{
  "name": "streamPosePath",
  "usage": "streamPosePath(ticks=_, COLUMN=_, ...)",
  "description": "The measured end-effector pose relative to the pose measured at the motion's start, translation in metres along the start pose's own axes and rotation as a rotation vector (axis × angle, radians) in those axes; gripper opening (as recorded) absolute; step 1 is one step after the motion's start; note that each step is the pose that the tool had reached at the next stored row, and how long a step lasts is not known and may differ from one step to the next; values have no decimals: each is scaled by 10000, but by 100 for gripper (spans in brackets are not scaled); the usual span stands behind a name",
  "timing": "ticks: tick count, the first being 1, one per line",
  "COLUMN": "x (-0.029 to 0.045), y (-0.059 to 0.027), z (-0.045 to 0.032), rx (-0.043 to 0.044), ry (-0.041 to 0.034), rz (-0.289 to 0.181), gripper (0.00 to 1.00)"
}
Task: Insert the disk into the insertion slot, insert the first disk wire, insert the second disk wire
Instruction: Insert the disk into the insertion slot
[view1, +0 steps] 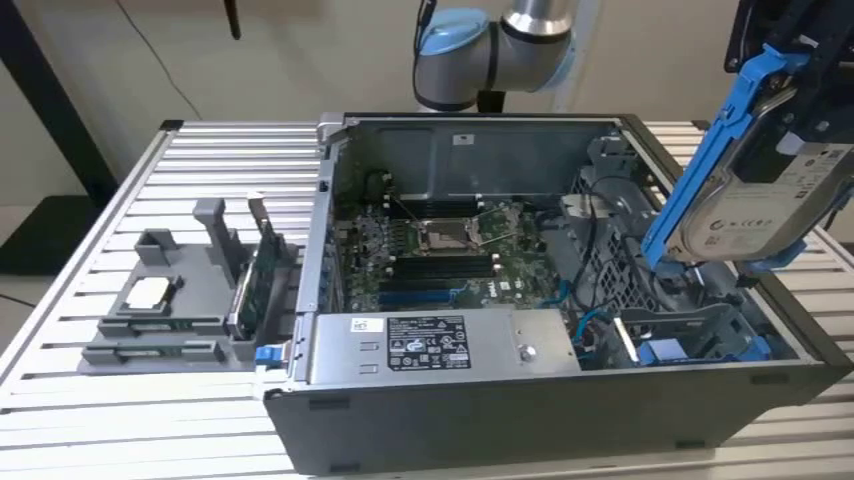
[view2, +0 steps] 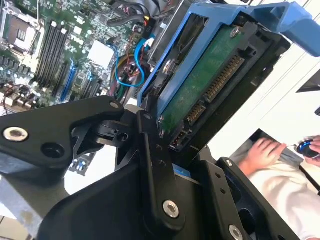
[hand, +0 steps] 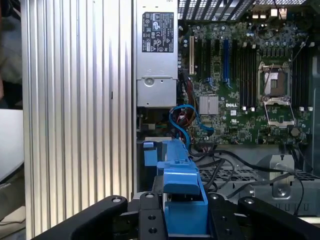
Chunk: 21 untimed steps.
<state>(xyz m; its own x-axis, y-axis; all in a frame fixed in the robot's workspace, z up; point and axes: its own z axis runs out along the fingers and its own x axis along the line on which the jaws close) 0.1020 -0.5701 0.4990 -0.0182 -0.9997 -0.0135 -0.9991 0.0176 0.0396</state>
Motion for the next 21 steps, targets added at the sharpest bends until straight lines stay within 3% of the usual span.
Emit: streamPosePath(ticks=21, x=1, y=-35, z=100, rx=0, ry=19, rz=0, gripper=33)
